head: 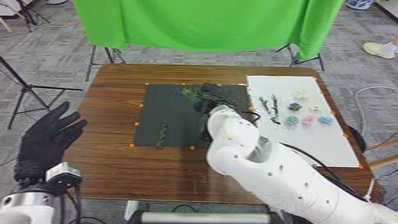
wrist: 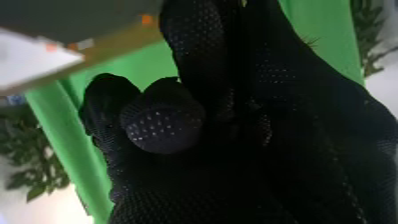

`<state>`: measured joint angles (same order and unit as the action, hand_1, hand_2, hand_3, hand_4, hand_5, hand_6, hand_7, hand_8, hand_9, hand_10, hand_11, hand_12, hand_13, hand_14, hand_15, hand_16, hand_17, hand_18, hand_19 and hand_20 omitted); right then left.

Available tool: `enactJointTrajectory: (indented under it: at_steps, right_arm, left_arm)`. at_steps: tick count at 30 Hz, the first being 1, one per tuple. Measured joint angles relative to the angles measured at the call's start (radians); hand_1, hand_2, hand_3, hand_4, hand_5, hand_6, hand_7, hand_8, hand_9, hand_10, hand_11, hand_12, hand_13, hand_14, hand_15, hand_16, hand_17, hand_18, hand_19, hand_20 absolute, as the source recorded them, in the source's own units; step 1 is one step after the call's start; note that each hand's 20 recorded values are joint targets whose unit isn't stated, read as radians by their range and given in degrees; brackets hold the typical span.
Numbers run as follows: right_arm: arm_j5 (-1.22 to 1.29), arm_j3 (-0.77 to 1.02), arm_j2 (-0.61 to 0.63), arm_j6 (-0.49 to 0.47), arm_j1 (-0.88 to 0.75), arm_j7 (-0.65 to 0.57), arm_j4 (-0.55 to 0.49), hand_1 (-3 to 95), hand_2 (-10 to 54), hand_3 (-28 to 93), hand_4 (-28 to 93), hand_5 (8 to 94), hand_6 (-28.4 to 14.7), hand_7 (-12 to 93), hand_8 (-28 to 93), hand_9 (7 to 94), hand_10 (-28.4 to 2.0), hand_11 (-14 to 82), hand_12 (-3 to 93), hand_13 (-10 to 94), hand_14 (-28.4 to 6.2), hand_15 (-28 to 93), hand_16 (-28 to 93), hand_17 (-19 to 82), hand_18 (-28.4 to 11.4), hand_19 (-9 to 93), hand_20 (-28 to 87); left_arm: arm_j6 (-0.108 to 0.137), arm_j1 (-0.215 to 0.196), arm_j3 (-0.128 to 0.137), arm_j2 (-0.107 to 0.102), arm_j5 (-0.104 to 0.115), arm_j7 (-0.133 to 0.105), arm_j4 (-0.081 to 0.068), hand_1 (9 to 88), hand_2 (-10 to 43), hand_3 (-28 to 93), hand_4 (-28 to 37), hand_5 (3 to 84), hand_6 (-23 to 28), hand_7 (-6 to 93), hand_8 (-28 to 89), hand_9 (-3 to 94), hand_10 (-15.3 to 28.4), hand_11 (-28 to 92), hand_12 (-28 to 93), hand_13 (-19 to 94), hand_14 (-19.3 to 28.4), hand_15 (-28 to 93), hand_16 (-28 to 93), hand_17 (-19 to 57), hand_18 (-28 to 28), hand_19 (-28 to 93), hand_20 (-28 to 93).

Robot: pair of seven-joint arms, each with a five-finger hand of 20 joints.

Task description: Arrange flowers

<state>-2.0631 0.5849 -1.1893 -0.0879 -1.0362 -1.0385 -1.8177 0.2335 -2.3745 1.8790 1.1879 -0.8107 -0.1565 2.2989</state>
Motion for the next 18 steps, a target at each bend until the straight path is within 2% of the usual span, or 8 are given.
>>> enactJointTrajectory:
  at_steps: [5,18]
  right_arm:
    - [0.017,-0.024,-0.011,-0.022,-0.030,-0.015,0.032,50.5,-9.5,84,-28,89.7,-4.6,20,14,93.0,-13.3,38.8,19.5,85,-9.7,77,18,55,-25.5,93,65]
    - [-0.019,0.041,-0.066,-0.152,-0.131,0.021,0.021,47.4,-9.5,82,-28,89.1,-4.1,21,12,91.7,-13.4,39.1,19.4,84,-10.6,77,18,54,-25.8,93,65]
  left_arm:
    - [-0.014,0.024,-0.005,0.001,-0.004,0.010,-0.008,23.8,4.9,81,-21.4,37.0,9.4,13.9,-10,34.3,19.5,25,10,25,26.2,47,-8,-10.8,23.3,55,-1]
    - [-0.019,0.043,-0.010,0.000,-0.006,0.016,-0.012,24.0,5.1,81,-21.5,36.9,9.4,14.0,-10,34.2,19.4,25,10,25,26.1,47,-8,-10.9,23.3,55,-1]
